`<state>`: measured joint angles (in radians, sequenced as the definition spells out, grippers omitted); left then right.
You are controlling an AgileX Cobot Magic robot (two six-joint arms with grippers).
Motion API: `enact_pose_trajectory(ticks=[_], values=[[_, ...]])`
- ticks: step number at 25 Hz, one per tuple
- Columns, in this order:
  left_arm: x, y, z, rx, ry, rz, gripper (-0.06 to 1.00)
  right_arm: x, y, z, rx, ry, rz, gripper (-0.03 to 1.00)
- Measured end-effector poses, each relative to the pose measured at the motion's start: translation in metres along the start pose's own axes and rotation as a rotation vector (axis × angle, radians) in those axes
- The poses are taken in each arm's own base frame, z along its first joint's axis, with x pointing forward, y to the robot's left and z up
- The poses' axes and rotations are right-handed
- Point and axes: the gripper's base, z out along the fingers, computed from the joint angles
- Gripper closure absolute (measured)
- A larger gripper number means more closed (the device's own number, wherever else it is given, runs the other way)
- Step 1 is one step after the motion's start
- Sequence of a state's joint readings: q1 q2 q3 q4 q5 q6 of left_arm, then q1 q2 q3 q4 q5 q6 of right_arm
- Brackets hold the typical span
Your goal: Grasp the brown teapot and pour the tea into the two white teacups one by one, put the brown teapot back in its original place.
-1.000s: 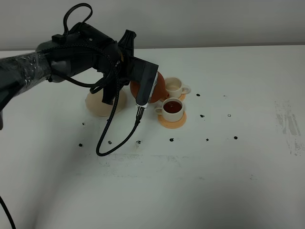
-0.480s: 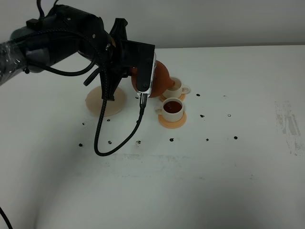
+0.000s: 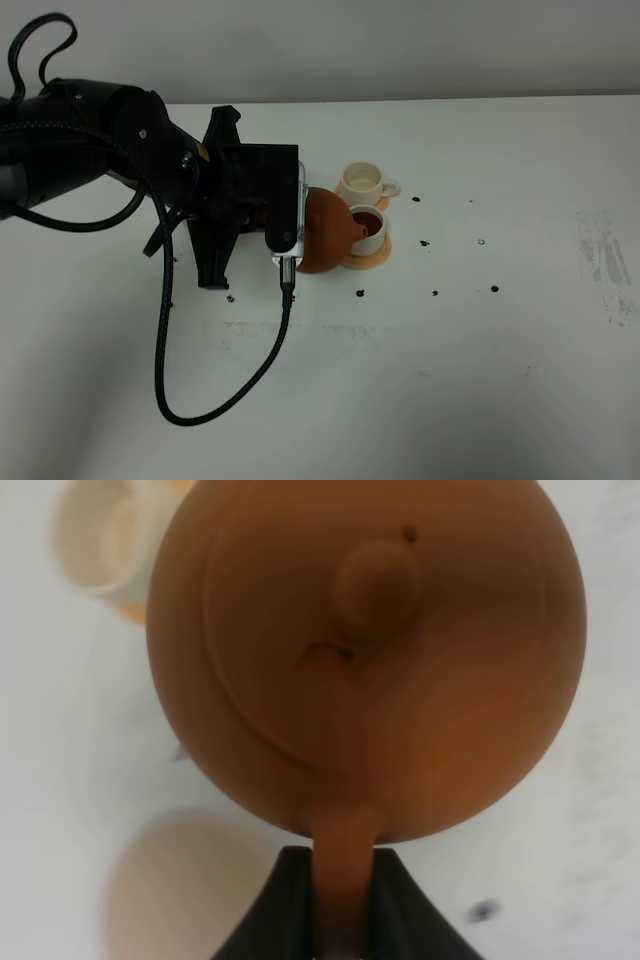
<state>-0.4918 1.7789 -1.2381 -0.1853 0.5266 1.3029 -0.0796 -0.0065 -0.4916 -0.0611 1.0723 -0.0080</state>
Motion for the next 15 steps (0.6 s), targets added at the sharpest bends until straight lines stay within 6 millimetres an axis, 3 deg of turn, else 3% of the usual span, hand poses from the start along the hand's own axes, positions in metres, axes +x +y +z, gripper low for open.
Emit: enact_pose_trajectory(ticks=[8,15], values=[[0.001,-0.029,0.009,0.078,-0.054,-0.157,0.84,0.0,0.0,0.0,0.0,0.0,0.0,0.52],[0.013,-0.05,0.031,0.092,-0.035,-0.219,0.84,0.0,0.0,0.0,0.0,0.0,0.0,0.52]])
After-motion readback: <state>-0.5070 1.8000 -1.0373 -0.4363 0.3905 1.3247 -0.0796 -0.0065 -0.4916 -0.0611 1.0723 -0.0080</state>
